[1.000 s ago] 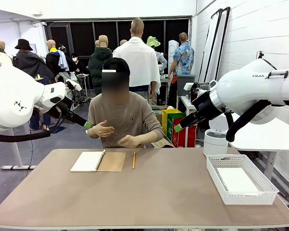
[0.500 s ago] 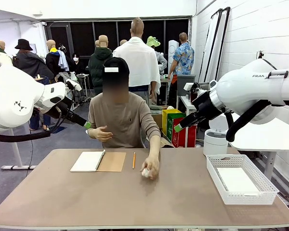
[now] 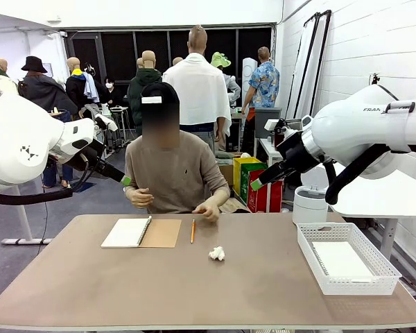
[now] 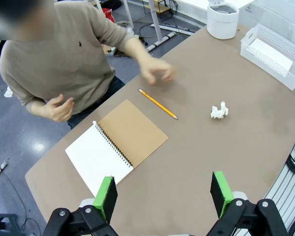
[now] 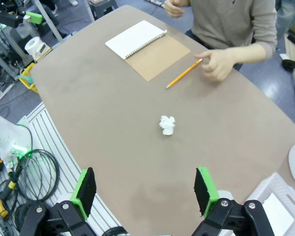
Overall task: Sort the paper based on its condition.
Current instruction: If a person hands you a paper, place it in the Organizing basket , and if it's crumpled, put it in the Trash can.
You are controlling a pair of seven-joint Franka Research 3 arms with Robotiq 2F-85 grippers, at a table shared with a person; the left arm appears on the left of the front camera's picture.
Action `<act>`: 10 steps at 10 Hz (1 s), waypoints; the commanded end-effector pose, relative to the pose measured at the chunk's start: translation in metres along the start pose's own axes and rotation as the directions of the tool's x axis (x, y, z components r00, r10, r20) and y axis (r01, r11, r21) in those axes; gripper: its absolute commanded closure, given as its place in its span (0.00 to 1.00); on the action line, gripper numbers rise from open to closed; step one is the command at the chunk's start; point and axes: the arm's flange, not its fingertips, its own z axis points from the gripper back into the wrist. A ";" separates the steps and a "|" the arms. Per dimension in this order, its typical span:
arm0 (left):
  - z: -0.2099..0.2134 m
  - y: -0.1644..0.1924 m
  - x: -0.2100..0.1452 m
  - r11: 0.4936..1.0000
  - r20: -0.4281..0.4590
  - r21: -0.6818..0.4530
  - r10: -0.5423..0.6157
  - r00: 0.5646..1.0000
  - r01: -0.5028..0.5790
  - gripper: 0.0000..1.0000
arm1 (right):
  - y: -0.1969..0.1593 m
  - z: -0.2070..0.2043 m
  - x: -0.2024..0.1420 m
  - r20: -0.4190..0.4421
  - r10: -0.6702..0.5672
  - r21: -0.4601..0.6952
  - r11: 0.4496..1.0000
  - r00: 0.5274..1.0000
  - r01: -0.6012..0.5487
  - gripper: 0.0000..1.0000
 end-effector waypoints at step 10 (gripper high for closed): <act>0.000 0.000 -0.001 1.000 0.000 -0.012 -0.004 1.000 0.004 0.00 | -0.002 -0.003 0.006 -0.032 0.015 -0.011 1.000 0.999 -0.015 0.00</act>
